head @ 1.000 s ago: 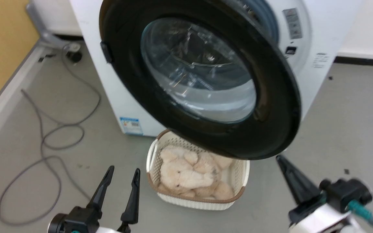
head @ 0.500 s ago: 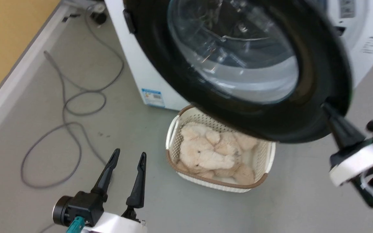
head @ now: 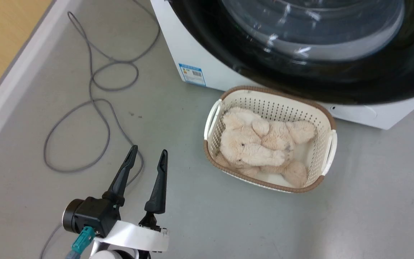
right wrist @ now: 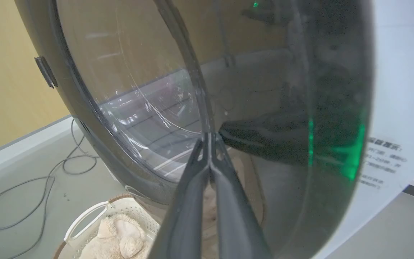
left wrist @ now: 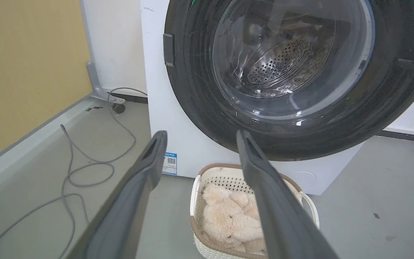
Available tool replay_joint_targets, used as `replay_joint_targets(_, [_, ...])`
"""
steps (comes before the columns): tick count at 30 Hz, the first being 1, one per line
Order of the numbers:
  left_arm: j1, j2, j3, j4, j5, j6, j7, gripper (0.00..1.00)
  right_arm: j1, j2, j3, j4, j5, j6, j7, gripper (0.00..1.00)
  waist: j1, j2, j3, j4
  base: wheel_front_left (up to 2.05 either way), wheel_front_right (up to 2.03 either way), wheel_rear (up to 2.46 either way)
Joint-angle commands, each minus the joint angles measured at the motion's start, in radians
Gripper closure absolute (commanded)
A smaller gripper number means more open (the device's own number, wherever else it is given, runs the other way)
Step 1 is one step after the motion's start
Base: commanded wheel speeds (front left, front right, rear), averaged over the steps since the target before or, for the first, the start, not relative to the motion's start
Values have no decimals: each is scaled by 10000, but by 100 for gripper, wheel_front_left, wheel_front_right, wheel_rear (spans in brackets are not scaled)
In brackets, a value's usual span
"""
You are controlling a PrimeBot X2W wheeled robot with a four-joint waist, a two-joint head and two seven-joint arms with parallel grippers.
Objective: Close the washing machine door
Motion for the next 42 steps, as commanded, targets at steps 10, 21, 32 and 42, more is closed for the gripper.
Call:
replay_joint_targets(10, [-276, -8, -60, 3, -173, 113, -43, 0, -1680, 503, -1276, 1675, -714, -19, 222, 100, 0, -1, 396, 39, 0, 0, 0])
replay_joint_targets(21, [-291, -8, -136, 126, -118, 173, -43, 0, -1821, 847, -1682, 2418, -853, -19, -193, 100, 0, -1, 112, -101, 0, 0, 0])
replay_joint_targets(32, [320, -8, 183, 405, 101, 34, -43, 0, 319, 1340, -1186, 1925, -727, -19, -1151, 100, 0, -1, -1643, -911, 0, 0, 0])
replay_joint_targets(42, [1043, -9, 582, 625, 347, 192, -43, 0, 3642, 2396, -1669, -708, -1856, -19, -1303, 100, 0, -1, -2902, -1925, 0, 0, 0])
